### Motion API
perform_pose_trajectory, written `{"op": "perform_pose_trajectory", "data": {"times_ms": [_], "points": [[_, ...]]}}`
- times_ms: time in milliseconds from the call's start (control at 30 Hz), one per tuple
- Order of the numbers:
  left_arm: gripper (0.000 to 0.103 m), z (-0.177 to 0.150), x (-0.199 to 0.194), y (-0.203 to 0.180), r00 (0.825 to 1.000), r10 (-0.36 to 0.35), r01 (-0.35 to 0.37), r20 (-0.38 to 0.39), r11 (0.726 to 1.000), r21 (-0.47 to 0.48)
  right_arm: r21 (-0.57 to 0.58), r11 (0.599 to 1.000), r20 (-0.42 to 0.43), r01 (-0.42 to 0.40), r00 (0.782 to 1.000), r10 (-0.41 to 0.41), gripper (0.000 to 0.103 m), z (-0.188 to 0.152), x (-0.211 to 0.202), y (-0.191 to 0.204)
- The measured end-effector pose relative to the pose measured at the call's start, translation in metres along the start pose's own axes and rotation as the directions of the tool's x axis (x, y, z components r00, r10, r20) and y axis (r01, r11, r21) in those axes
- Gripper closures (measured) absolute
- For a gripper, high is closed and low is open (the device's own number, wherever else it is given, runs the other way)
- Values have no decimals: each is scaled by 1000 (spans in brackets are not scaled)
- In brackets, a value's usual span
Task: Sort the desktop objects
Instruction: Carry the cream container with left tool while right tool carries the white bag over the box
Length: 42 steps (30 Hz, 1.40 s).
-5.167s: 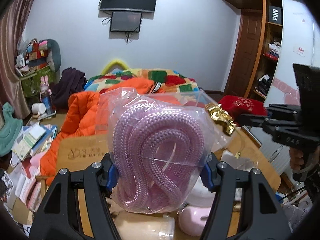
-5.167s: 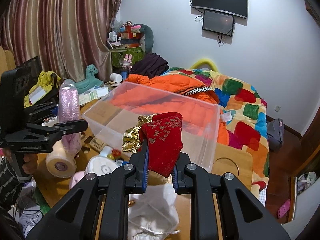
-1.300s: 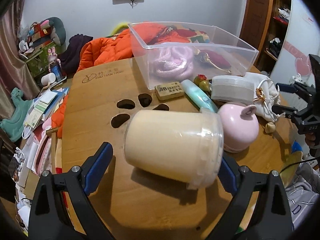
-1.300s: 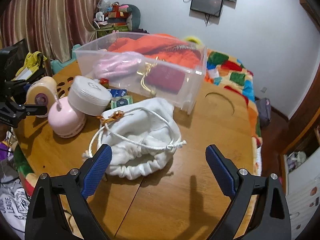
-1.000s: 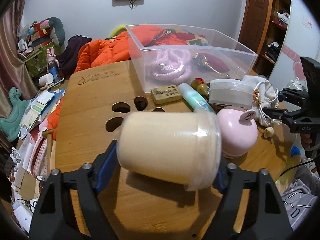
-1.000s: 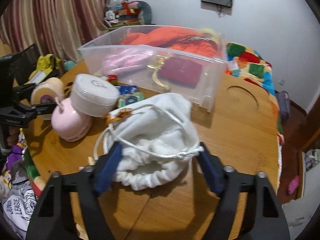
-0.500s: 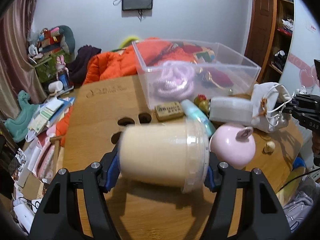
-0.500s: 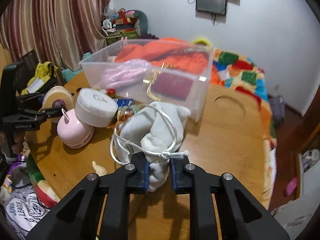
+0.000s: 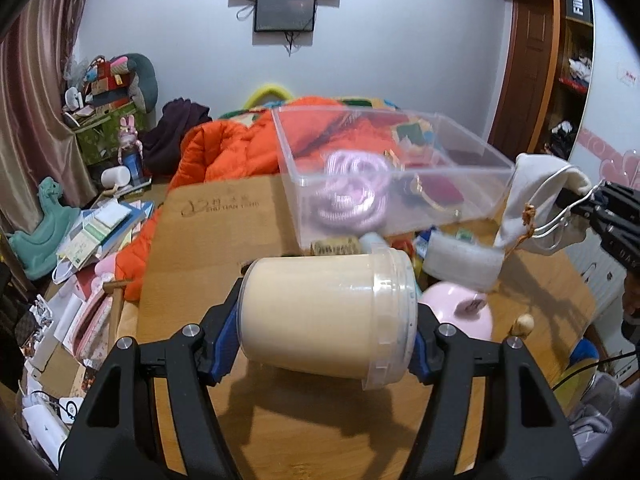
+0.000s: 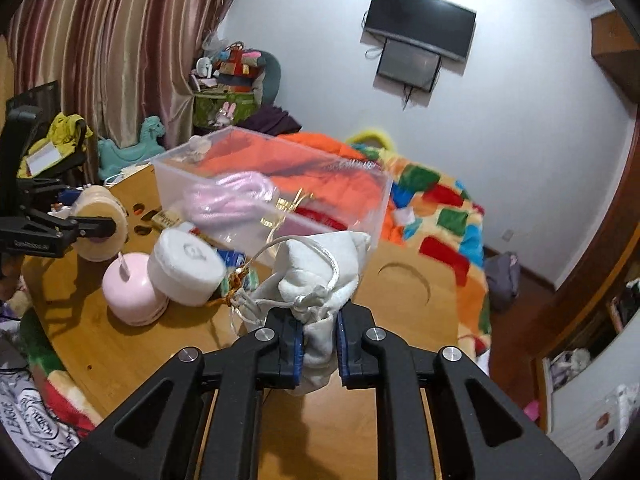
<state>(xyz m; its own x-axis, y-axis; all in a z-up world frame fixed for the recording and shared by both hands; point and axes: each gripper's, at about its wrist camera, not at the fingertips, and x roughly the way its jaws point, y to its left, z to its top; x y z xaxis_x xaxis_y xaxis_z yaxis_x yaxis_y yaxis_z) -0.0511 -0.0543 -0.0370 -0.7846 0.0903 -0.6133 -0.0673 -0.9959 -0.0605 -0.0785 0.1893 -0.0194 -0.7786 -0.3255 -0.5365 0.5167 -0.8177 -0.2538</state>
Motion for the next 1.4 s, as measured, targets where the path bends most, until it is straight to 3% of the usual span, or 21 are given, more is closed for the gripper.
{"op": "perform_pose_trajectory", "data": {"times_ms": [433,1400], "points": [[37,44,-16,-7,994,-60,62,88,998,-23,-105,990,79,90,994,-82,92,27,-2,10],[37,111,23,-27,991,-95,94,91,995,19,2,1000,115,-9,993,8,92,68,37,-16]]}}
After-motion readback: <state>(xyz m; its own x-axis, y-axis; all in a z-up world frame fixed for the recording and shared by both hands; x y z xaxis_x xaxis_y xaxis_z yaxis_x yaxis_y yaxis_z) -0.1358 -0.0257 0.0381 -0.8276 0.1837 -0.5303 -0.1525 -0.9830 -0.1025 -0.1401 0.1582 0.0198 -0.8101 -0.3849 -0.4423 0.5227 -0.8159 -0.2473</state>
